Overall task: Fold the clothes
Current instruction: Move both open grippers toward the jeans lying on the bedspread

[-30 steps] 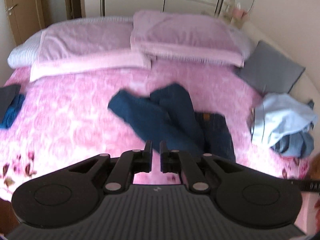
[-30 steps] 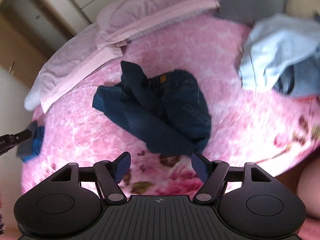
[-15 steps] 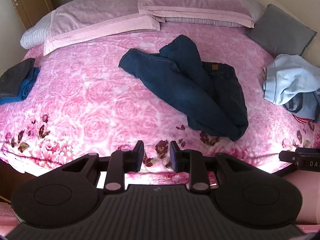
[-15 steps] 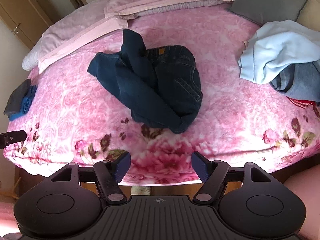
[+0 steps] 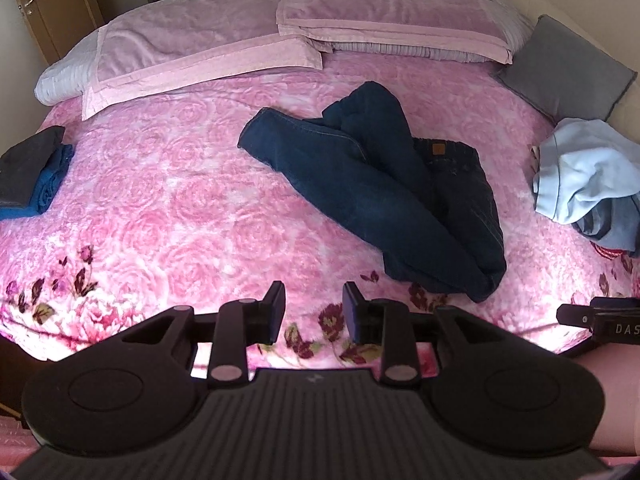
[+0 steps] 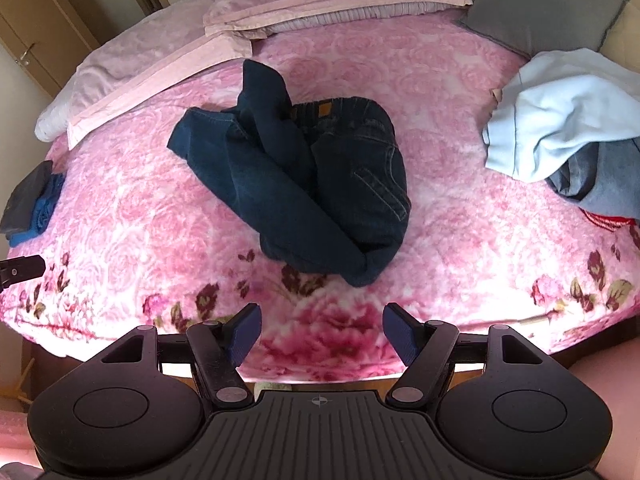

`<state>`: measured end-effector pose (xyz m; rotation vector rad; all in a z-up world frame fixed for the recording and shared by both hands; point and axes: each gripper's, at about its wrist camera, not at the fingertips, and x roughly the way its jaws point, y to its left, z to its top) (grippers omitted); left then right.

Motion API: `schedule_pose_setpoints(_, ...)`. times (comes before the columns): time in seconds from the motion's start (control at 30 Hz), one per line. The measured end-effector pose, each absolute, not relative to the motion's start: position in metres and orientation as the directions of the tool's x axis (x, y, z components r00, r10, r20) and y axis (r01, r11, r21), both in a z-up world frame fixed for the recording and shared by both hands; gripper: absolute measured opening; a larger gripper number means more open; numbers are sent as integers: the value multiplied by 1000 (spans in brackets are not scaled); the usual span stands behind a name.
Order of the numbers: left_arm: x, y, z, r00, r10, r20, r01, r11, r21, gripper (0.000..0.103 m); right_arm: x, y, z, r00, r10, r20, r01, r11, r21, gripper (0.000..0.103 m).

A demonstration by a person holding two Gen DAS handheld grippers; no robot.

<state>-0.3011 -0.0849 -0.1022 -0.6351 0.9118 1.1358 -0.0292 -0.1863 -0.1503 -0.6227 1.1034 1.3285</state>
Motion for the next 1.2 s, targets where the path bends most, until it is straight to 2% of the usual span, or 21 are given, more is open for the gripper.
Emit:
schedule_pose_setpoints(0.4,-340,-3,-98,185,482,-857,-928,372,9,27,-65,-131,-145,-69,463,-884,-939,270,214,71)
schedule_pose_setpoints(0.73,-373,42,-137,190,418,-889,-916,401,-8,27,-84,-120,-179,-24,406,-913,-897,394,199,71)
schedule_pose_setpoints(1.0,-381,60,-168,202,363,-910,-933,354,-66,27,-65,-130,-206,0,340,-941,-881,445,161,71)
schedule_pose_setpoints(1.2,-372,71,-196,179,347,-921,-951,302,-71,28,-21,-128,-226,-2,349,-937,-857,483,181,71)
